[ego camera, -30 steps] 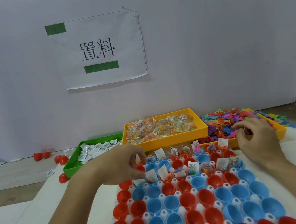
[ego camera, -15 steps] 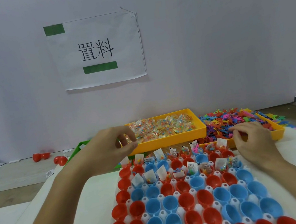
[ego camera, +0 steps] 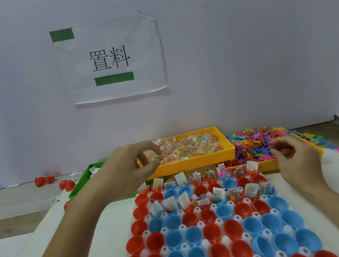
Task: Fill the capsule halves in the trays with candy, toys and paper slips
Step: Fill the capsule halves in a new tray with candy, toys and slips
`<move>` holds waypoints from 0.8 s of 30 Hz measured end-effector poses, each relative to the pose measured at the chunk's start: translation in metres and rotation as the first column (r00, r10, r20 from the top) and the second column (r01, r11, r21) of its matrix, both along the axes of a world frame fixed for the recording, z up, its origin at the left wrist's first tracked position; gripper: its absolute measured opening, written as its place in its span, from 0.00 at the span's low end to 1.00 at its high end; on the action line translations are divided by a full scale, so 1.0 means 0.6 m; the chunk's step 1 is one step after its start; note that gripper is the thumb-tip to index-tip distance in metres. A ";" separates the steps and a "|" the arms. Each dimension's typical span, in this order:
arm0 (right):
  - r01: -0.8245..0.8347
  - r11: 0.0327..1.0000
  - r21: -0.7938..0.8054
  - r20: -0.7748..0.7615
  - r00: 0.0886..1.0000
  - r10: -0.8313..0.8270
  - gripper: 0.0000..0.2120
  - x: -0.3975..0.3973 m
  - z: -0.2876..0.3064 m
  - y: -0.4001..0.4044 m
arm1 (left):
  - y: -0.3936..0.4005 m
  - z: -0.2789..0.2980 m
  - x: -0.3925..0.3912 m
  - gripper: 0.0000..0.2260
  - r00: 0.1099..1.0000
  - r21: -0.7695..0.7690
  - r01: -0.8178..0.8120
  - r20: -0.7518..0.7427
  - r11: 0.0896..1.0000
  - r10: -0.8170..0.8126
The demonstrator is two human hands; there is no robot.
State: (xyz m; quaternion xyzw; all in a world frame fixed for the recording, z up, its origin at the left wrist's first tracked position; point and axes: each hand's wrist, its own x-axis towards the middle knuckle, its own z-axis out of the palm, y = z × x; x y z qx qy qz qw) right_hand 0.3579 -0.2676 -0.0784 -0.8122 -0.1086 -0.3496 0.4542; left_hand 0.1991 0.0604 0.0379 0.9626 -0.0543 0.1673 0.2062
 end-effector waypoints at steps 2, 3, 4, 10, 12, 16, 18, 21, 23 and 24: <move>0.018 0.999 0.035 -0.001 1.000 -0.018 0.08 0.001 0.000 -0.001 | -0.004 -0.005 0.003 0.06 1.000 0.012 0.000 -0.014 1.000 0.000; 0.027 0.999 0.045 -0.002 1.000 -0.026 0.08 0.001 0.001 0.000 | -0.007 -0.007 0.004 0.06 1.000 0.015 0.002 -0.018 1.000 -0.002; 0.030 0.998 0.050 -0.001 1.000 -0.030 0.09 0.001 0.001 0.001 | -0.009 -0.008 0.005 0.06 1.000 0.018 0.006 -0.021 1.000 -0.005; 0.011 0.992 0.129 0.032 0.999 -0.015 0.13 -0.002 0.011 0.003 | -0.028 -0.013 0.006 0.06 0.998 0.017 0.064 -0.030 0.998 -0.063; 0.012 0.986 0.166 0.020 1.000 -0.016 0.15 0.001 0.017 0.006 | -0.031 -0.011 0.005 0.08 0.997 -0.013 0.076 -0.011 0.997 -0.076; 0.031 0.976 0.214 -0.034 0.999 -0.025 0.14 0.008 0.024 0.008 | -0.032 -0.001 0.000 0.08 0.994 -0.085 0.099 0.045 0.991 -0.096; 0.022 0.969 0.246 -0.066 0.998 -0.006 0.11 0.009 0.026 0.010 | -0.034 0.001 -0.002 0.08 0.994 -0.093 0.101 0.053 0.991 -0.096; -0.039 0.956 0.289 -0.124 0.989 0.078 0.08 0.005 0.039 0.021 | -0.045 0.001 -0.004 0.08 0.995 -0.075 0.102 0.023 0.992 -0.101; -0.135 0.930 0.341 -0.142 0.971 0.193 0.06 -0.004 0.055 0.032 | -0.055 0.000 -0.005 0.06 0.992 -0.073 0.126 -0.003 0.989 -0.126; -0.194 0.910 0.366 -0.147 0.953 0.263 0.05 -0.012 0.066 0.037 | -0.061 0.000 -0.007 0.05 0.990 -0.081 0.142 -0.012 0.987 -0.143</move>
